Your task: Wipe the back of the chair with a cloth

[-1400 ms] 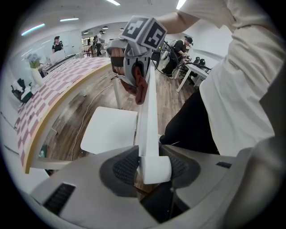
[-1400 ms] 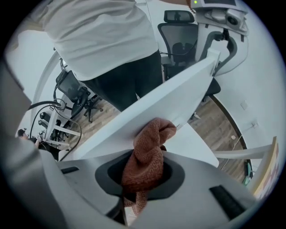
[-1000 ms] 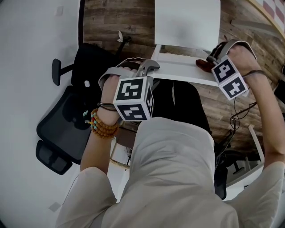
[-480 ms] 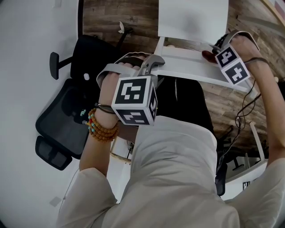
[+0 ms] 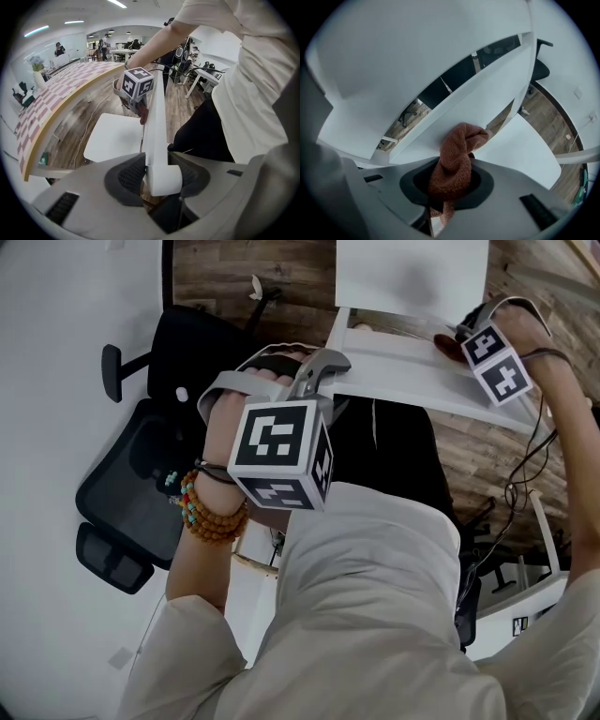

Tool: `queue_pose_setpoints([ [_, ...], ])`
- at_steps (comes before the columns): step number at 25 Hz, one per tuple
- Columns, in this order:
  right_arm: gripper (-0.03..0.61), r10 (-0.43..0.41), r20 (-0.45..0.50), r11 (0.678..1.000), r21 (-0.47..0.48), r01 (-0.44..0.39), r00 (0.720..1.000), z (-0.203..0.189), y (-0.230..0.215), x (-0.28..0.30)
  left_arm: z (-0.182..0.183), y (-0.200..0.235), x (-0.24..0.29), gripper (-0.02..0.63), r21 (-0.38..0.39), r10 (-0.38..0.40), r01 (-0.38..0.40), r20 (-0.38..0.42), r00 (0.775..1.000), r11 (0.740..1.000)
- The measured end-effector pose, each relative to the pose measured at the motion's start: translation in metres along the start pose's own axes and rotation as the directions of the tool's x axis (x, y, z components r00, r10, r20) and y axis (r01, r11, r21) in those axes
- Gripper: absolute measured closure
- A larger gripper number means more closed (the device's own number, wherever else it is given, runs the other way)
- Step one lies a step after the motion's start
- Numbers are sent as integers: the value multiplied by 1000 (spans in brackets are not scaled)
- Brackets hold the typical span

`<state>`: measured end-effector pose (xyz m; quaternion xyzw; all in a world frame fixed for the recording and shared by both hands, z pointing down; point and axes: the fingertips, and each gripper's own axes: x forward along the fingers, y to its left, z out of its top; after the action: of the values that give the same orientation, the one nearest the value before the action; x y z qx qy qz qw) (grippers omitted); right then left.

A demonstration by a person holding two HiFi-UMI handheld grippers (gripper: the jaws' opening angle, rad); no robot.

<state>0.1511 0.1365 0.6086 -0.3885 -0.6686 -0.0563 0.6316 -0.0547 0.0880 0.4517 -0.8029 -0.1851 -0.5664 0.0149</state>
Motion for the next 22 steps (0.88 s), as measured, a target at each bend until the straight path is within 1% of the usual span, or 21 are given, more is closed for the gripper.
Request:
queue_pose_setpoints([
  [8, 495, 22, -3, 999, 39, -22, 1000, -12, 13, 5, -2, 0, 1, 428, -4, -5, 5, -5, 1000, 1000],
  [13, 495, 15, 7, 998, 59, -16, 1000, -12, 22, -2, -1, -1, 3, 426, -16, -10, 10, -3, 1000, 1000],
  [22, 495, -28, 9, 997, 67, 28, 1000, 2, 39, -51, -2, -2, 5, 423, -25, -17, 17, -9, 1000, 1000],
])
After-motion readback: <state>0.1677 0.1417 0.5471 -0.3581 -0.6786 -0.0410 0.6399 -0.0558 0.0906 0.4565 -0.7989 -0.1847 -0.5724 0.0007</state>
